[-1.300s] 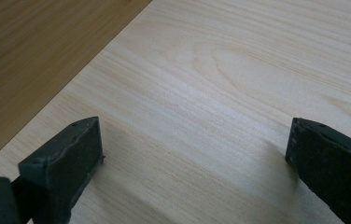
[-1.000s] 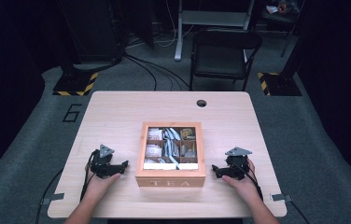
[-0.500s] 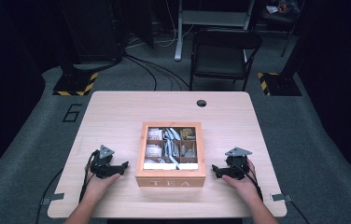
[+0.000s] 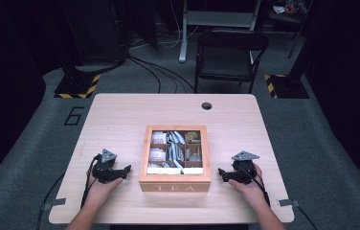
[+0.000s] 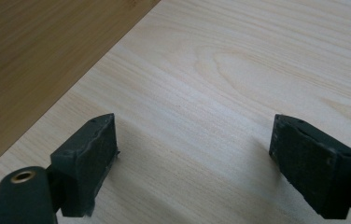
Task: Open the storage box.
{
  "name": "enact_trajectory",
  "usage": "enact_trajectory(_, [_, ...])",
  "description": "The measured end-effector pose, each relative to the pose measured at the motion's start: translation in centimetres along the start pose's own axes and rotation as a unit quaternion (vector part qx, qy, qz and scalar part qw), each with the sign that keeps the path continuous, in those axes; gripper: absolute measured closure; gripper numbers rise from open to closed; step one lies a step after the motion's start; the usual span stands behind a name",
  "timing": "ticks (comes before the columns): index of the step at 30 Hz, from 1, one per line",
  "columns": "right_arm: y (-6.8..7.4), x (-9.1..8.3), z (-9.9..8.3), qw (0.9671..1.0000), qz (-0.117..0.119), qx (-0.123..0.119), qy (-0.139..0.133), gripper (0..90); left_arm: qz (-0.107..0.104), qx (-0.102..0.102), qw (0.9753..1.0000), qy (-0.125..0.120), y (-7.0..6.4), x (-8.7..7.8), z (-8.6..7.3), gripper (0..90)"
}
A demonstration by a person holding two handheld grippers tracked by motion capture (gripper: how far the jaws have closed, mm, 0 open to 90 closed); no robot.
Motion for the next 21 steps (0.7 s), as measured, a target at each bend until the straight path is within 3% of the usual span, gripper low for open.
enact_trajectory(5, [-0.1, -0.2, 0.2, 1.0, -0.001, -0.004, -0.003, 27.8, -0.01, -0.004, 0.9999, 0.007, -0.1, -0.3, -0.1, 30.0])
enact_trajectory(8, [0.2, -0.6, 0.2, 0.9998, 0.018, 0.007, 0.002, 38.8, -0.012, 0.001, 0.9999, 0.002, -0.3, -0.6, 0.1, 32.0])
enact_trajectory(10, [0.3, -0.8, 0.3, 0.9995, 0.028, 0.016, -0.003, 40.7, -0.017, 0.005, 0.9998, -0.003, -0.6, -1.1, 0.3, 34.1])
enact_trajectory(17, [0.8, -1.7, 0.9, 0.9995, 0.022, -0.006, -0.02, 40.8, -0.05, 0.005, 0.9988, -0.003, -1.8, -2.4, 0.5, 36.5])
enact_trajectory(21, [1.1, -2.2, 1.0, 0.9995, 0.02, -0.012, -0.02, 40.8, -0.046, 0.009, 0.9989, -0.003, -2.2, -2.6, 0.5, 38.0])
Point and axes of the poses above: each handheld gripper's, and its own axes: x roughly forward along the jaws, z roughly out of its top, y roughly to its left, the point moved 9 cm from there along x, roughly forward along the jaws, and after that the axes turned 11 degrees about y, right-handed, at the moved point
